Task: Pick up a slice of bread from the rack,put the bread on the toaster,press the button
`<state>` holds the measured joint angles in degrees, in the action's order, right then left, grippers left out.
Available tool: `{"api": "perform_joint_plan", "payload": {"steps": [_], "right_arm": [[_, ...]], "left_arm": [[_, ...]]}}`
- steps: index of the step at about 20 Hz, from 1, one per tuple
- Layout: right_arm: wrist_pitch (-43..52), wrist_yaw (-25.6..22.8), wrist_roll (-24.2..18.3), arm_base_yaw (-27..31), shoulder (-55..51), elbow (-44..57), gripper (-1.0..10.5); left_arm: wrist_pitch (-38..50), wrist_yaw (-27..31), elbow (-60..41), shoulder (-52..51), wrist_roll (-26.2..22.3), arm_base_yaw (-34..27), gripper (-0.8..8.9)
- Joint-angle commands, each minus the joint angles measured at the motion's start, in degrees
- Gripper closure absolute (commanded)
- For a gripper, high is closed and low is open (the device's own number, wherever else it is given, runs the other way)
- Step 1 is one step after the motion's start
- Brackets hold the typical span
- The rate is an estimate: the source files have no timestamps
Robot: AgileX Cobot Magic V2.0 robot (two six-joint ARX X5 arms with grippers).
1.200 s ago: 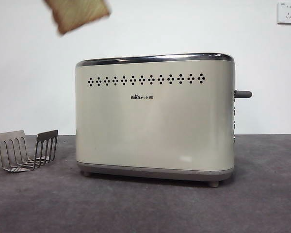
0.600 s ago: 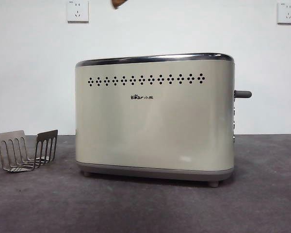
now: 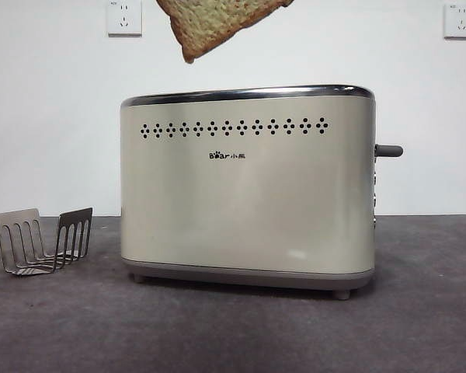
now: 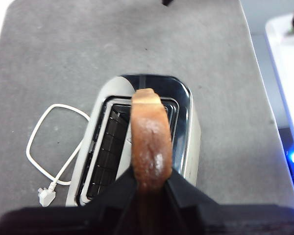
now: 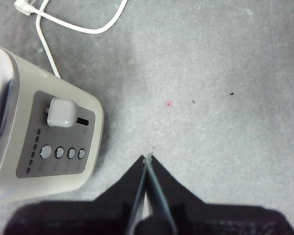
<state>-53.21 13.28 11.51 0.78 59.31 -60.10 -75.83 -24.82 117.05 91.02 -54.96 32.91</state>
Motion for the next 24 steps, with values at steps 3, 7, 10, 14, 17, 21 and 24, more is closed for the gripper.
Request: {"api": "perform_joint_plan", "payload": {"steps": [3, 7, 10, 14, 17, 21, 24], "right_arm": [[-0.2, -0.3, -1.3, 0.0, 0.2, -0.2, 9.5], [-0.3, -0.3, -1.3, 0.0, 0.2, -0.2, 9.5], [-0.7, -0.3, -1.9, 0.0, 0.2, -0.2, 9.5], [-0.9, -1.9, -2.8, 0.0, 0.2, -0.2, 9.5], [-0.8, -2.4, -2.8, 0.0, 0.2, -0.1, 9.5], [-0.8, -2.4, -2.8, 0.0, 0.2, -0.1, 9.5], [-0.9, -2.4, -2.8, 0.0, 0.2, -0.1, 9.5]], "left_arm": [[0.2, 3.0, -0.7, 1.6, -5.4, 1.6, 8.26], [0.2, 4.2, -0.7, 4.6, -7.3, 2.8, 8.26], [0.2, 9.2, -0.7, 7.0, -9.8, 3.7, 8.23], [0.2, 11.4, -0.7, 8.9, -10.0, 3.9, 8.23], [0.2, 11.0, -0.7, 8.9, -11.2, 4.4, 8.23], [0.3, 11.0, -0.7, 10.1, -11.8, 4.7, 8.23], [0.3, 10.9, -0.7, 11.4, -11.8, 5.3, 8.23]]}}
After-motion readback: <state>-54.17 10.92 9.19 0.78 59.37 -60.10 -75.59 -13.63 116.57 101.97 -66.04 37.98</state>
